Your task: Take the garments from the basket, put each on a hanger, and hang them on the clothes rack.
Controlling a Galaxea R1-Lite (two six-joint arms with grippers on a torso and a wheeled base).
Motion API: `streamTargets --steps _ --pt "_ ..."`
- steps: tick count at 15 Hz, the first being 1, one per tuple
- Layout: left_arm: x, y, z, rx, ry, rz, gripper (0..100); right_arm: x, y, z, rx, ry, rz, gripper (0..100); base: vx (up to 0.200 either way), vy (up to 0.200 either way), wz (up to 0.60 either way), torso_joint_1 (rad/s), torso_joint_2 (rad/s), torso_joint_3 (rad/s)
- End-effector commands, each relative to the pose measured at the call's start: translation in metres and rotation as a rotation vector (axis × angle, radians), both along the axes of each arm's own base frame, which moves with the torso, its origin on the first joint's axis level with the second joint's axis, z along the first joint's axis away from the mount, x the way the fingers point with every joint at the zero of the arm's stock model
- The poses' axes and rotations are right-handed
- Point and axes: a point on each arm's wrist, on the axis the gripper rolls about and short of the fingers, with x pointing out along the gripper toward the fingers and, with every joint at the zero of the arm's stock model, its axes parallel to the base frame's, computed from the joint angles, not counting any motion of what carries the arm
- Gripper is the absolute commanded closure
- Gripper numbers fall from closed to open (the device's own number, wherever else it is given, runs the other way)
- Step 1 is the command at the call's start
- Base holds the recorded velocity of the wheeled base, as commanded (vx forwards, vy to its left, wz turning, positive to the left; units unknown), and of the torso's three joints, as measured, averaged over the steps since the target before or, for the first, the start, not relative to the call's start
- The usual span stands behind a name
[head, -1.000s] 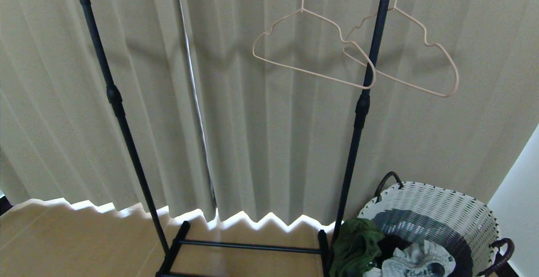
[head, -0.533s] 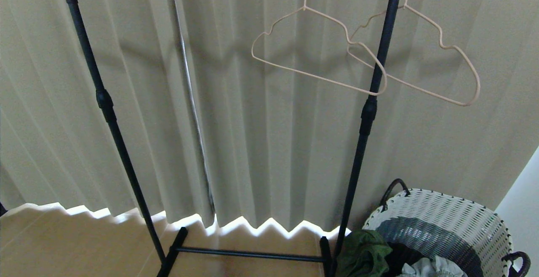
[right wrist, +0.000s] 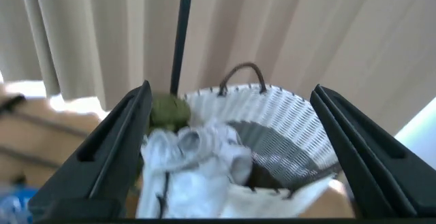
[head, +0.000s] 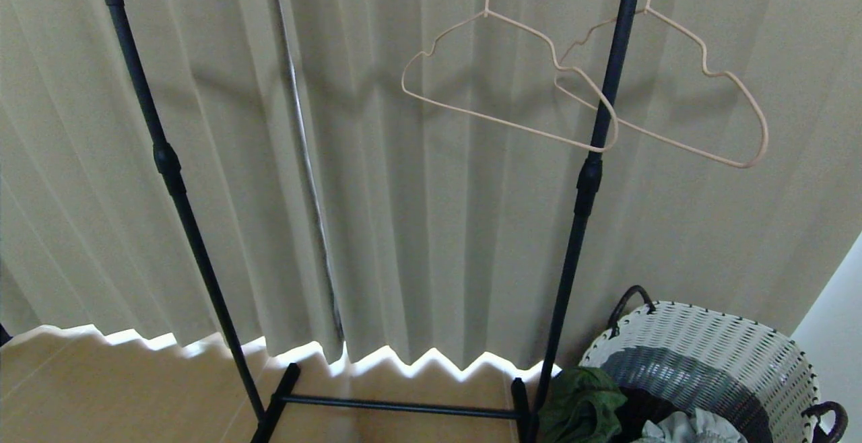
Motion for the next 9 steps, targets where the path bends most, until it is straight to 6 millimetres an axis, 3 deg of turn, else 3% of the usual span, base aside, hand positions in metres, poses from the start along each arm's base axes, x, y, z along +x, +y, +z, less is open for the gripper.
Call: streamTargets --steps 1,3,5,9 --pt "0.0 0.0 0.0 0.0 0.001 0.001 0 0.014 0.0 0.025 -0.082 0.193 0.019 0 0.0 0.0 0.0 0.0 0.0 0.0" --pt "0.0 0.0 0.0 -0.002 0.001 0.001 0 0.041 0.0 0.037 -0.136 0.388 0.036 0 0.0 0.0 0.0 0.0 0.0 0.0" --pt "0.0 0.0 0.0 -0.005 0.001 0.001 0 0.063 0.0 0.029 -0.195 0.592 0.037 0 0.0 0.0 0.0 0.0 0.0 0.0" --pt "0.0 0.0 0.0 -0.005 0.001 0.001 0 0.108 0.0 0.015 -0.26 0.808 0.062 0 0.0 0.0 0.0 0.0 0.0 0.0"
